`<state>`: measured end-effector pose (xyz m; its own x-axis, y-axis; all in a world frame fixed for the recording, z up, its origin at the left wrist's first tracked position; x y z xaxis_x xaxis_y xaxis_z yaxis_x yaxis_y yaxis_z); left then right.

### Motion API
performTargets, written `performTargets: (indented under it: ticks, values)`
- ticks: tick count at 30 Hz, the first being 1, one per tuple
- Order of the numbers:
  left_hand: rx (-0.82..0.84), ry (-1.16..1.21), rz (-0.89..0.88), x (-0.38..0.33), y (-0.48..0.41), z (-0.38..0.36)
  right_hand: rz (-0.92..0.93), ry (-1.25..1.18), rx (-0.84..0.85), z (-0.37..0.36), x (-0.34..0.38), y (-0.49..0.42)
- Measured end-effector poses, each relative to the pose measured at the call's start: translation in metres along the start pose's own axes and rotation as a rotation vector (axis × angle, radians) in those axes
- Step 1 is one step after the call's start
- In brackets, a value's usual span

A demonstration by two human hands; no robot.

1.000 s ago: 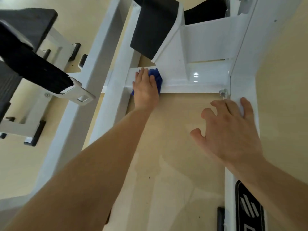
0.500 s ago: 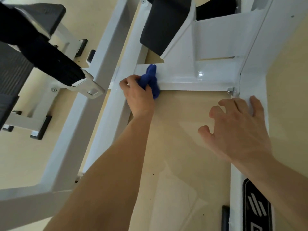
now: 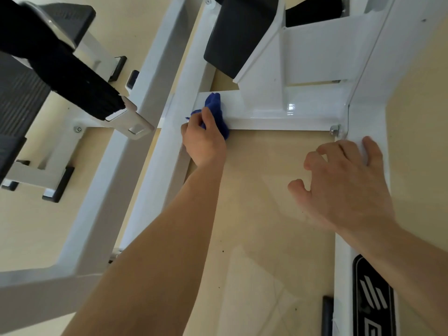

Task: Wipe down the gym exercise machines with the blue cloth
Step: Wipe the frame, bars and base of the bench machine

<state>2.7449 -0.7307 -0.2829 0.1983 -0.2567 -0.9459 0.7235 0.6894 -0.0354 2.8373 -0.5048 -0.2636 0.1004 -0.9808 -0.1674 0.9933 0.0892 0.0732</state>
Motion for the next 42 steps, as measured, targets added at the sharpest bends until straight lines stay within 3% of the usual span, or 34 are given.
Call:
performTargets:
  ticks: [10,24,33,39,42]
  values:
    - [-0.047,-0.115,-0.005,0.002,-0.007,-0.001,0.014,-0.002,0.017,0.000,-0.002,0.000]
    - [-0.043,-0.068,0.074,0.008,-0.005,-0.013,0.029,0.016,0.063,0.001,-0.002,-0.001]
    - [0.237,0.011,0.026,-0.002,0.064,-0.061,0.034,-0.003,0.040,0.000,-0.003,0.000]
    - [0.024,0.005,0.055,0.005,0.014,-0.025,0.032,-0.024,0.037,-0.001,-0.002,-0.001]
    - [0.082,0.014,0.053,0.001,0.023,-0.035,0.031,-0.031,0.026,0.000,-0.003,0.001]
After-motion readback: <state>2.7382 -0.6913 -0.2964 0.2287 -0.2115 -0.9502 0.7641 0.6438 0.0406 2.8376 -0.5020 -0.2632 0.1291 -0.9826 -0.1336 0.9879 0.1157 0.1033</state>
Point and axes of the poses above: each hand's wrist, its own y-axis away from the middle knuckle, its own z-axis out of the back of the hand, x = y × z, the point moved 3 cm from there along -y, towards the middle knuckle, and after that the axes turned 15 degrees about y, right-handed, at the moved point
